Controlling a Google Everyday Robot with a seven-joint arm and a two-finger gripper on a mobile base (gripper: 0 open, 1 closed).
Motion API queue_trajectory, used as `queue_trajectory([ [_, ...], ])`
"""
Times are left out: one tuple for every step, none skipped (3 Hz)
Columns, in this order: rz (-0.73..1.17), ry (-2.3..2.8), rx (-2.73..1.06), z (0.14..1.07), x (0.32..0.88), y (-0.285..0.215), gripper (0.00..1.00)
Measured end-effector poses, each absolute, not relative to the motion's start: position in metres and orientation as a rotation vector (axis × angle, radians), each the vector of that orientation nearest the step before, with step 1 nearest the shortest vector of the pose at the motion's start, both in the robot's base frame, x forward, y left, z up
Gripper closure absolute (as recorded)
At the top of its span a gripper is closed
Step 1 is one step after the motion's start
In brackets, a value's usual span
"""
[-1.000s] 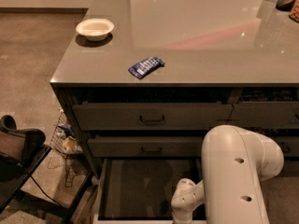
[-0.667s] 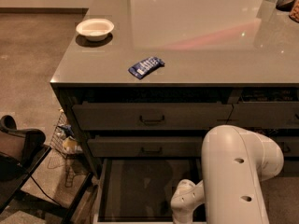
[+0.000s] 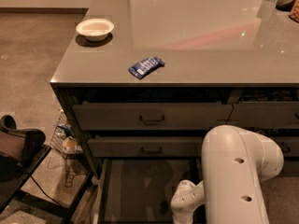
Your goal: Open bottom drawer
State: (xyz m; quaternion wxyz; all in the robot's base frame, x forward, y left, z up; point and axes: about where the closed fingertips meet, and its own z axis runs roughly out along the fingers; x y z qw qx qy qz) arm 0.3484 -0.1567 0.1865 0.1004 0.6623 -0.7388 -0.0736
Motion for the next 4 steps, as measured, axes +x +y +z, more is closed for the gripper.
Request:
queue_trajectory([
  [-0.220,-2.182,1.956,0.1858,0.3469,-0.1569,0.59],
  [-0.222,-2.180,1.954,0.1850,0.3453,-0.1571,0.36],
  [-0.225,-2.178,1.953,0.1842,0.3438,-0.1574,0.13],
  [-0.227,-2.177,1.952,0.1836,0.3425,-0.1575,0.00],
])
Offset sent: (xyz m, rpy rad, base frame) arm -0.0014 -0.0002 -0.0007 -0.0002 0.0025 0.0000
